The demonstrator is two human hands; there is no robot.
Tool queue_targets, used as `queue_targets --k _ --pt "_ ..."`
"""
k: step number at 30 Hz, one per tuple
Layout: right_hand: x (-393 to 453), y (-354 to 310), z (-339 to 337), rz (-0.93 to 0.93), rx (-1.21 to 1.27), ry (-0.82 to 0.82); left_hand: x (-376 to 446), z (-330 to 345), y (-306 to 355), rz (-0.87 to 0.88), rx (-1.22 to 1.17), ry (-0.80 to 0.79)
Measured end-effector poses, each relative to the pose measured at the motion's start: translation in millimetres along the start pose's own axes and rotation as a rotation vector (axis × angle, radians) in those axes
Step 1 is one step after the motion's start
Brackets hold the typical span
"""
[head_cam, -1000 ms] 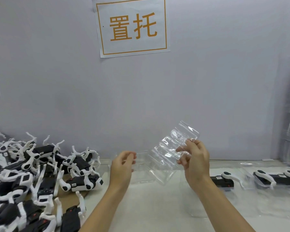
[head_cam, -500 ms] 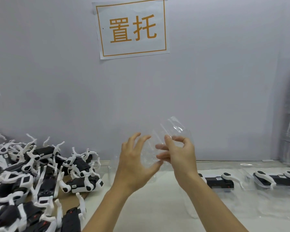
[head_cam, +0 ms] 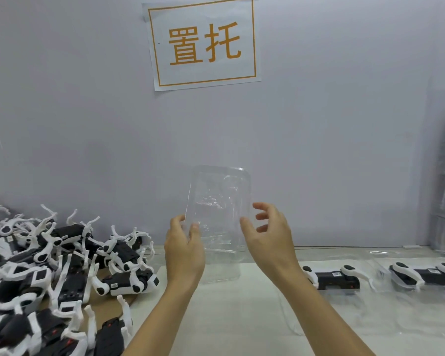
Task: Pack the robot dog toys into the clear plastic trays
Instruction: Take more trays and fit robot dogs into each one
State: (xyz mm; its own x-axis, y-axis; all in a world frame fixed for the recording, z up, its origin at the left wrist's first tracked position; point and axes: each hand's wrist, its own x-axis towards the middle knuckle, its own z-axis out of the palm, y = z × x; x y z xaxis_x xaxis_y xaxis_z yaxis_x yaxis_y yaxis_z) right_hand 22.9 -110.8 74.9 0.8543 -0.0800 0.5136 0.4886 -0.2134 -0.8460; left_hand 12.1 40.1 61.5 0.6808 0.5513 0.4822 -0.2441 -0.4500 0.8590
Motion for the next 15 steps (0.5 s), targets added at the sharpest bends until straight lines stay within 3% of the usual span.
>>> queue_targets --k 3,9,12,15 --pt "-2 5 3 0.038 -0.084 -0.080 -4 2 5 -0.028 -0.114 -0.088" --pt "3 5 -10 0.034 -0.268 0.015 -10 4 5 -0.037 -0.130 -0.341" --pt "8 9 -19 0.077 -0.299 -0.003 -7 -2 9 -0.022 -0.339 -0.234" --pt "10 14 -25 0.122 -0.237 -0.174 1 -12 11 -0.002 -0.479 -0.156"
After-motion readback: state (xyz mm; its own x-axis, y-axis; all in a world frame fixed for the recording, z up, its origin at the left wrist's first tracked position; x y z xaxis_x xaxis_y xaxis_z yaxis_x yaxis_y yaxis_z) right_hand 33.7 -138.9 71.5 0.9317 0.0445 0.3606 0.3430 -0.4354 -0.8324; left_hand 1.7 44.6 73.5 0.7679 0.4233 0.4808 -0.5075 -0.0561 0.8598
